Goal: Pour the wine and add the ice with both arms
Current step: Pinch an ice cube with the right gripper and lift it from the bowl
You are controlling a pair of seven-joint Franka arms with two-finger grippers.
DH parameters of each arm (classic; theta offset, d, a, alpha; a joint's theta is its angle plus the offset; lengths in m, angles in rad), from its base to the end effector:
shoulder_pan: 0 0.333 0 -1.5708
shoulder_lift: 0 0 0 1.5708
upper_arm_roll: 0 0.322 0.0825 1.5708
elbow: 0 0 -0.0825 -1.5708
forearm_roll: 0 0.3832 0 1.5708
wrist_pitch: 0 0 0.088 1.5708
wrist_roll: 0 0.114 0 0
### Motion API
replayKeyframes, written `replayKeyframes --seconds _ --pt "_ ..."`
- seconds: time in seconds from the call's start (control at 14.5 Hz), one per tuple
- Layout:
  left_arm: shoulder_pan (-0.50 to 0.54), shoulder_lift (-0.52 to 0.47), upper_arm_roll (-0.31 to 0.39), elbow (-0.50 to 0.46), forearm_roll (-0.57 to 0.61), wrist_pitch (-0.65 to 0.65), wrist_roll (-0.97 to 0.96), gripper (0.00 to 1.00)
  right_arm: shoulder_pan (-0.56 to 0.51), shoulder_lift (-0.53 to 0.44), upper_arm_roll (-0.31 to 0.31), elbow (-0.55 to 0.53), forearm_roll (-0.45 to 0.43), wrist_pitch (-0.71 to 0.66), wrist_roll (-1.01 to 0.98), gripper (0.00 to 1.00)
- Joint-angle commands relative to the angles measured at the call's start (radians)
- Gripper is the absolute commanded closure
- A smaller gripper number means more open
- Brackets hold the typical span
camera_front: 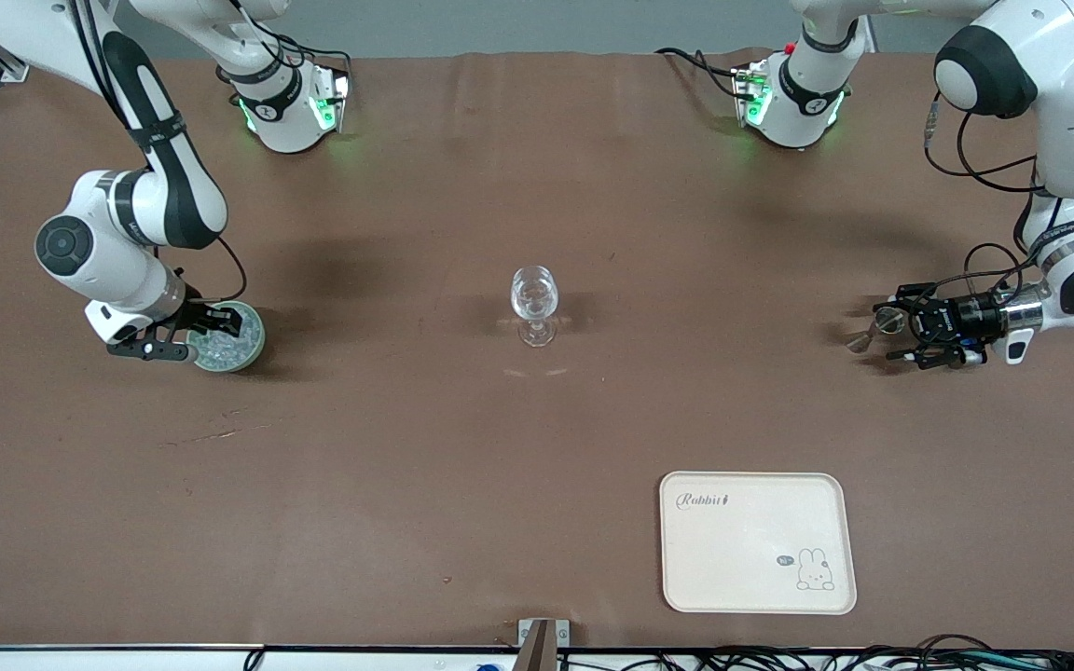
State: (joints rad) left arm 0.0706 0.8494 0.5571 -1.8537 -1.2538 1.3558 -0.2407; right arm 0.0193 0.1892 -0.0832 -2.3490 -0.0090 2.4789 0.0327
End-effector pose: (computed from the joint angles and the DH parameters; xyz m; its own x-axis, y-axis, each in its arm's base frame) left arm 0.5009 0.2065 0.1088 0.0754 0.3409 -0.9371 0.9957 0.0244 0.0890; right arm 0.5070 -0.0331 0.2463 0.9944 -0.0887 -0.0580 -0.0875 -0.9959 0.0226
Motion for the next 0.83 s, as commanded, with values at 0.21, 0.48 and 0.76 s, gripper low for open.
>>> replayKeyframes --seconds 0.21,0.48,0.76 --pt "-0.002 0.007 -0.014 0.008 -0.032 0.005 0.008 0.0 0.005 -0.011 -0.006 -0.021 -0.02 0.011 0.023 0.44" --pt "-0.006 0.01 -0.014 0.007 -0.033 0.008 0.006 0.0 0.005 -0.011 -0.006 -0.023 -0.02 0.006 0.023 0.54" --pt "0.003 0.008 -0.045 0.001 -0.033 0.031 0.006 0.0 0.004 -0.011 -0.006 -0.021 -0.02 0.003 0.023 0.69"
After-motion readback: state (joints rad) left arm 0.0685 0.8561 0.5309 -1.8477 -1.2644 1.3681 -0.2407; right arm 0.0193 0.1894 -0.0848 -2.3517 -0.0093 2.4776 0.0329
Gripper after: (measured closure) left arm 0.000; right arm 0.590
